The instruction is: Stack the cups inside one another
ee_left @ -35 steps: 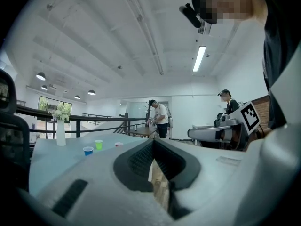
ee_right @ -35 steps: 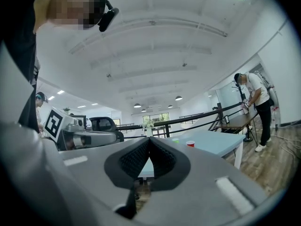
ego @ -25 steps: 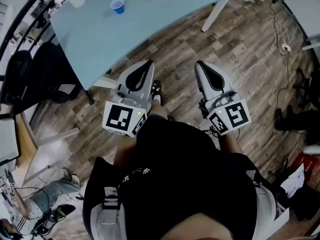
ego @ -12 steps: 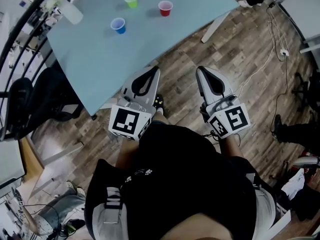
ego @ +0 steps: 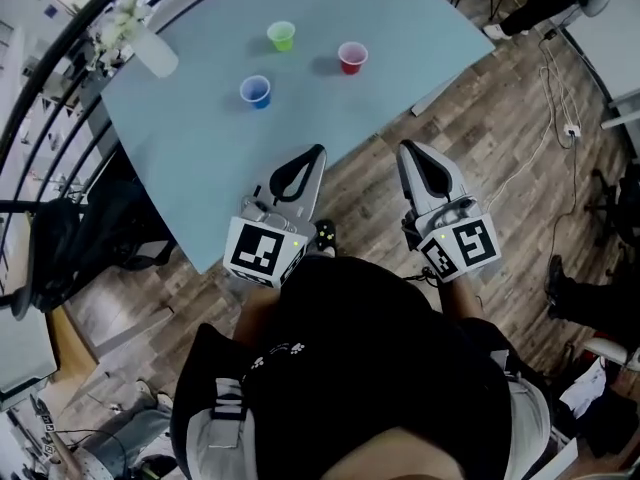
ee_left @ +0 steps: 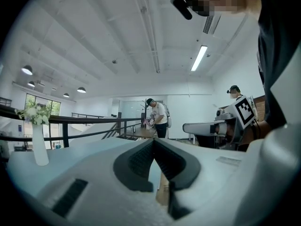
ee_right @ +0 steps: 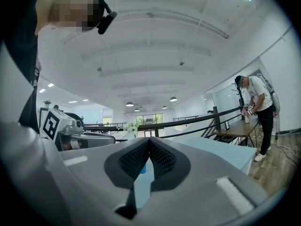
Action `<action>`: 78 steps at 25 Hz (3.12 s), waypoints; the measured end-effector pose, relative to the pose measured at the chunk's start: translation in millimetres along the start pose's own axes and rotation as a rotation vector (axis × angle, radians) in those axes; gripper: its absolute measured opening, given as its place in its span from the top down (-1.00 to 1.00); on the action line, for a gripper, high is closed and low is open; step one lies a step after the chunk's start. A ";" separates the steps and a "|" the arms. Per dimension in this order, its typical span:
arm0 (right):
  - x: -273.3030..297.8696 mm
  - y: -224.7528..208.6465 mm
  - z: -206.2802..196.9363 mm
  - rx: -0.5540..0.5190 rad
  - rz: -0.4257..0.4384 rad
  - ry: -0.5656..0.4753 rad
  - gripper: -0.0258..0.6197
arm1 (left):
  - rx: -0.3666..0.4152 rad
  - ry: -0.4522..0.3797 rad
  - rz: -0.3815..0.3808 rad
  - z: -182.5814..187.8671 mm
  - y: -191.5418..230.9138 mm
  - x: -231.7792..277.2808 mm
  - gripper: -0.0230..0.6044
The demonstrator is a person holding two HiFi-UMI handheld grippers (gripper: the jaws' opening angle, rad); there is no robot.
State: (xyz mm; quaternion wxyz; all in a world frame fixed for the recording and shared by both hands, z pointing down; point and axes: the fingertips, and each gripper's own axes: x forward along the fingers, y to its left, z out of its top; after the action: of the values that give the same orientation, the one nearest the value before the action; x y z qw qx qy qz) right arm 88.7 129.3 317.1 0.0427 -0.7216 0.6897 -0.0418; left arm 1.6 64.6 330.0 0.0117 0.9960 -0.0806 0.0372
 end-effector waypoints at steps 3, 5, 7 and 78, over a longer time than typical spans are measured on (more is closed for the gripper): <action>30.1 -3.0 -1.6 -0.004 0.015 -0.003 0.88 | 0.007 -0.004 0.015 -0.7 26.3 5.7 0.97; 47.6 -2.9 -1.8 -0.006 0.026 -0.006 0.88 | 0.008 -0.003 0.023 -0.8 42.2 8.5 0.97; 63.4 -5.1 -2.3 -0.006 0.034 -0.007 0.88 | 0.011 -0.001 0.030 -1.0 55.6 12.5 0.97; 294.7 -195.6 -216.8 -0.122 0.204 0.409 -0.27 | -0.113 0.139 0.589 -45.2 191.5 88.0 0.97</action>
State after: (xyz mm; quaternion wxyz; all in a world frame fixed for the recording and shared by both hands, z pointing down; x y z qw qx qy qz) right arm 270.2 -157.1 556.1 -0.1377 -0.6257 0.7548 -0.1407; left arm 54.1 -137.0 385.1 0.0612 0.9227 -0.3667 0.1023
